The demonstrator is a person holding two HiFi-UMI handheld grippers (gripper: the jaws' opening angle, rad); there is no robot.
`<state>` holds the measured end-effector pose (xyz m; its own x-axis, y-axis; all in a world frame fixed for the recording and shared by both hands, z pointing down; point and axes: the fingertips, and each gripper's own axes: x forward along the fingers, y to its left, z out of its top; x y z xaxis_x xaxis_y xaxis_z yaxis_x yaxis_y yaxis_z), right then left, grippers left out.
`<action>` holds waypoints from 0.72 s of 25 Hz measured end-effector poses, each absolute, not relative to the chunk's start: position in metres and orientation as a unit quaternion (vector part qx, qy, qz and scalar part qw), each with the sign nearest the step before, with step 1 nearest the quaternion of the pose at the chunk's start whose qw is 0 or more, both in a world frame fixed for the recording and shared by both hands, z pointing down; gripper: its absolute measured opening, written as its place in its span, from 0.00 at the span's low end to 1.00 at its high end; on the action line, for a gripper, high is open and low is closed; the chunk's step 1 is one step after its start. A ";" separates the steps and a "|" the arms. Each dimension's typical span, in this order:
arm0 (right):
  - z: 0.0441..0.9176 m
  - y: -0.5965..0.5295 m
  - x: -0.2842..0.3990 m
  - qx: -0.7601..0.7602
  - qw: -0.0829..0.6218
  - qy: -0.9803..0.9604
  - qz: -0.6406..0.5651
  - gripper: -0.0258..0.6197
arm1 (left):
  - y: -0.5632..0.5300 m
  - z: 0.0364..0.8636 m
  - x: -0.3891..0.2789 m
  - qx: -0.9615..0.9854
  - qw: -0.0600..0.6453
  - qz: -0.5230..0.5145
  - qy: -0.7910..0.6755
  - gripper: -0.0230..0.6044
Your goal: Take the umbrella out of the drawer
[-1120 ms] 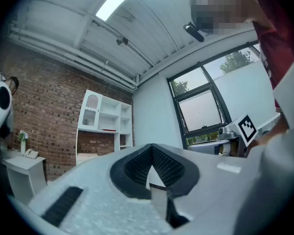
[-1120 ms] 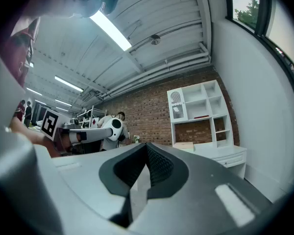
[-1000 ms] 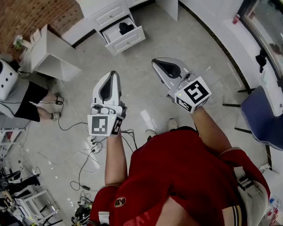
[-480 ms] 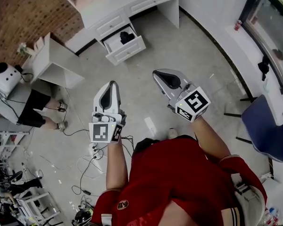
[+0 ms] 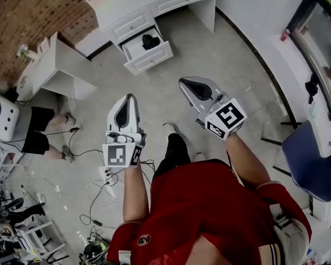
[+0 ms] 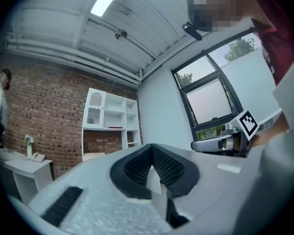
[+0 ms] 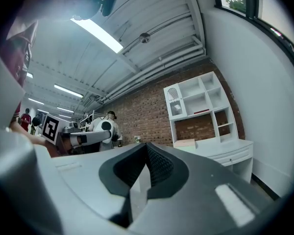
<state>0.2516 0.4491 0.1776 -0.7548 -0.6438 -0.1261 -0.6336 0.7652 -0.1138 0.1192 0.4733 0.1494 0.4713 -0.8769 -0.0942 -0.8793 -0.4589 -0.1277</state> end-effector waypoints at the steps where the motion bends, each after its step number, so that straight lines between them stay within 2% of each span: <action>1: 0.178 0.440 0.246 -0.341 0.076 0.937 -0.030 0.06 | 0.464 0.151 0.113 -0.853 0.082 0.007 0.516 0.04; 18: 0.203 0.196 0.104 -0.377 -0.032 0.926 -0.007 0.06 | 0.217 0.185 -0.040 -0.856 0.083 0.039 0.509 0.04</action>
